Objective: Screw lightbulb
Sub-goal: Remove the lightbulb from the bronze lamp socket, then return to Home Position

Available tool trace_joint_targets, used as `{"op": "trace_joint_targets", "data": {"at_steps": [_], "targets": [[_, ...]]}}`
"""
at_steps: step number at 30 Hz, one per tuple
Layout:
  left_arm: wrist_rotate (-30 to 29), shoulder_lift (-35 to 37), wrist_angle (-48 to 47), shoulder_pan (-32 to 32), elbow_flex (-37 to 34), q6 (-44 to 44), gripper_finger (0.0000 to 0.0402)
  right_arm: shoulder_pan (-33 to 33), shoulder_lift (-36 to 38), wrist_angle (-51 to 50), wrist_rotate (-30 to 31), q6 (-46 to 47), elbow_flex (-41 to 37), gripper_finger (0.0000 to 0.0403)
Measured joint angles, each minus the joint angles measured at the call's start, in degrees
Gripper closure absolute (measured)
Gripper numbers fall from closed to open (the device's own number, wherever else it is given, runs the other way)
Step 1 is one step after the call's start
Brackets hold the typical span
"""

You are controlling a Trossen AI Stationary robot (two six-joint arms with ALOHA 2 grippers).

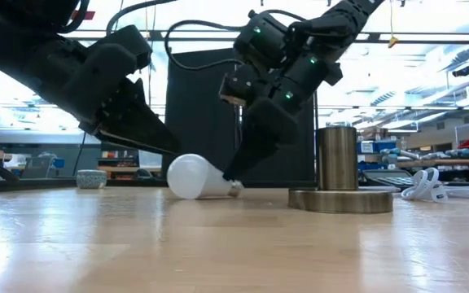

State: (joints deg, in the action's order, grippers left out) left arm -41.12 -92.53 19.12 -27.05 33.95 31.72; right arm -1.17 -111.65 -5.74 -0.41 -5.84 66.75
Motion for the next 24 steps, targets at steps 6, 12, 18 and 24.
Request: {"op": "trace_joint_targets", "data": {"at_steps": [6,12,18,24], "targets": [[-1.1,0.0,3.0,-1.4,-0.1,-2.8,0.0159,-0.1,1.6,-3.5,0.8,-0.4,2.5,0.0182],[-0.8,3.8,2.7,-2.1,0.1,-6.2,0.0159,0.0,8.3,-6.1,0.8,0.2,2.9,0.0182],[2.6,12.2,-4.1,-2.4,-0.1,-9.4,0.0159,2.6,18.2,-9.3,0.8,4.5,-0.6,0.0182],[14.8,18.5,-5.1,-2.2,-0.2,-14.9,0.0159,7.9,30.7,-3.7,0.4,6.7,-12.6,0.0183]]}}
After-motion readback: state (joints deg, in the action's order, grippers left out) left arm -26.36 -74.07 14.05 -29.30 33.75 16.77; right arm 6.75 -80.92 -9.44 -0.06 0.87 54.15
